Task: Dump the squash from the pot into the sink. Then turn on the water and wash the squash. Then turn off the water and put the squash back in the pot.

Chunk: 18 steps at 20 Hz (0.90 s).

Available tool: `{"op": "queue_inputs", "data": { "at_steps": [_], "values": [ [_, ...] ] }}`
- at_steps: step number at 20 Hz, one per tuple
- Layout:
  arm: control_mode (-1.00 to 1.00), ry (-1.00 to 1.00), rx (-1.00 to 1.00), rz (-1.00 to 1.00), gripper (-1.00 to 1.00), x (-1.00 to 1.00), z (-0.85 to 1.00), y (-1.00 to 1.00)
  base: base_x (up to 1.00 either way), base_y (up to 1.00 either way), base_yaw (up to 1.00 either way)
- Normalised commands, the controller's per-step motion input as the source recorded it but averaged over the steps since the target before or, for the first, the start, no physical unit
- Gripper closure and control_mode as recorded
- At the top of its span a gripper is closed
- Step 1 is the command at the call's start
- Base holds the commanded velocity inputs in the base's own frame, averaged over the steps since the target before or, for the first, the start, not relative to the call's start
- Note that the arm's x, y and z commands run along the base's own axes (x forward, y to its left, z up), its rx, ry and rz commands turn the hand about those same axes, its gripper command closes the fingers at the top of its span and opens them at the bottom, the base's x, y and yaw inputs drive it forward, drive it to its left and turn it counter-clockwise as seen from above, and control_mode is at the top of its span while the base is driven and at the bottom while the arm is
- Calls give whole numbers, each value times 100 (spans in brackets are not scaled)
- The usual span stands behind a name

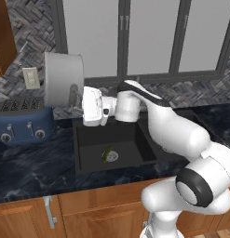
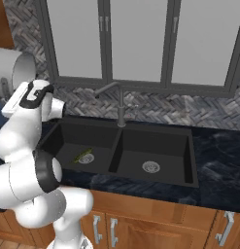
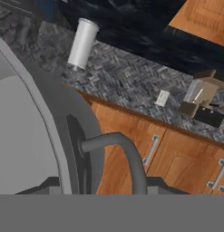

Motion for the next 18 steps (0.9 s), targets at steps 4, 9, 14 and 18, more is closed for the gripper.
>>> {"op": "queue_inputs", "data": {
  "at_steps": [4, 9, 14, 18],
  "values": [
    [-100, -15, -43, -7, 100, 0, 0, 29, 0, 0, 0],
    [-100, -9, -46, -6, 100, 0, 0, 31, 0, 0, 0],
    [-100, 0, -45, -6, 100, 0, -18, 23, 0, 0, 0],
    [-100, 0, -44, -10, 100, 0, -23, 16, 0, 0, 0]
  ]
}}
